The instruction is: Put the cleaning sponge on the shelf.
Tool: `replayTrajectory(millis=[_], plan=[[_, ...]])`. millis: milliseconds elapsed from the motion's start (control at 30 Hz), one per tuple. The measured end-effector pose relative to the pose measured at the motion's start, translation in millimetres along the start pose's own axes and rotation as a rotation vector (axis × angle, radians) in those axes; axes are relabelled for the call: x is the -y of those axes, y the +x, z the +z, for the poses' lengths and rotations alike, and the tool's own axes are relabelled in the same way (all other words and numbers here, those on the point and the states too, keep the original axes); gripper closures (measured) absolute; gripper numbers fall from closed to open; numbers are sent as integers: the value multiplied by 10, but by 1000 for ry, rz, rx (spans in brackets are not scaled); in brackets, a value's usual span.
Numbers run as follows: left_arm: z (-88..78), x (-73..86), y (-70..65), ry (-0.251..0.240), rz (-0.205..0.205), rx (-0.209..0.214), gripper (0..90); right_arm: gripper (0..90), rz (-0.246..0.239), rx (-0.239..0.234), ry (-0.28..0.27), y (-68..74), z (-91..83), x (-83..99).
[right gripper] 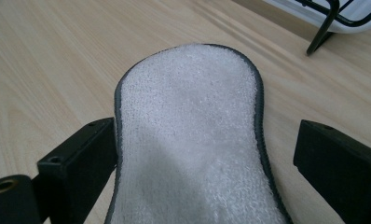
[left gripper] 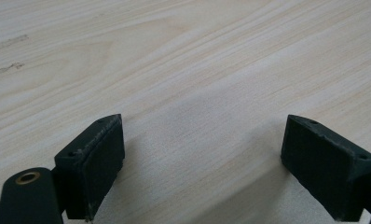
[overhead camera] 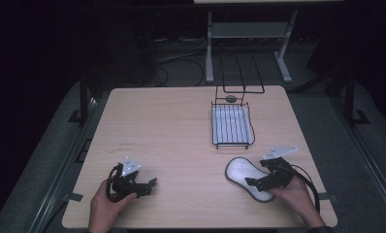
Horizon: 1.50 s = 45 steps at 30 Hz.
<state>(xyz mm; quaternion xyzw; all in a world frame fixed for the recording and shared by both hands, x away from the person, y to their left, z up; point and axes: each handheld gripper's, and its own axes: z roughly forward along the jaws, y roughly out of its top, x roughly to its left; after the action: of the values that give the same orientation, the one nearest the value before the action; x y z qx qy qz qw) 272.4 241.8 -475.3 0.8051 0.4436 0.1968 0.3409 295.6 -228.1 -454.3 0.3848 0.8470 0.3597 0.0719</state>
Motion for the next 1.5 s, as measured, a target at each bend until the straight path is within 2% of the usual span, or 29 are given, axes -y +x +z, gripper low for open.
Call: replayTrajectory(millis=[33,133,300,533,1033,1133,1167,1233,1500], plan=[[1,0,1,-1,0,0,126,60,-1,1,-11,-1,2,9],[0,0,0,0,0,0,126,59,16,-7,2,2,25,44],[0,0,0,0,0,0,126,51,8,2,8,25,54,37],[0,0,0,0,0,0,126,52,8,13,22,-14,107,35],[0,0,0,-1,0,0,126,57,-39,13,75,38,177,34],[0,0,0,-1,0,0,126,123,-48,5,84,52,166,30],[0,0,0,-1,0,0,126,147,-65,-4,78,52,160,32],[0,0,0,0,0,0,126,169,-64,-3,80,67,154,30],[0,0,0,-1,0,0,126,205,-73,-9,77,64,138,29]])
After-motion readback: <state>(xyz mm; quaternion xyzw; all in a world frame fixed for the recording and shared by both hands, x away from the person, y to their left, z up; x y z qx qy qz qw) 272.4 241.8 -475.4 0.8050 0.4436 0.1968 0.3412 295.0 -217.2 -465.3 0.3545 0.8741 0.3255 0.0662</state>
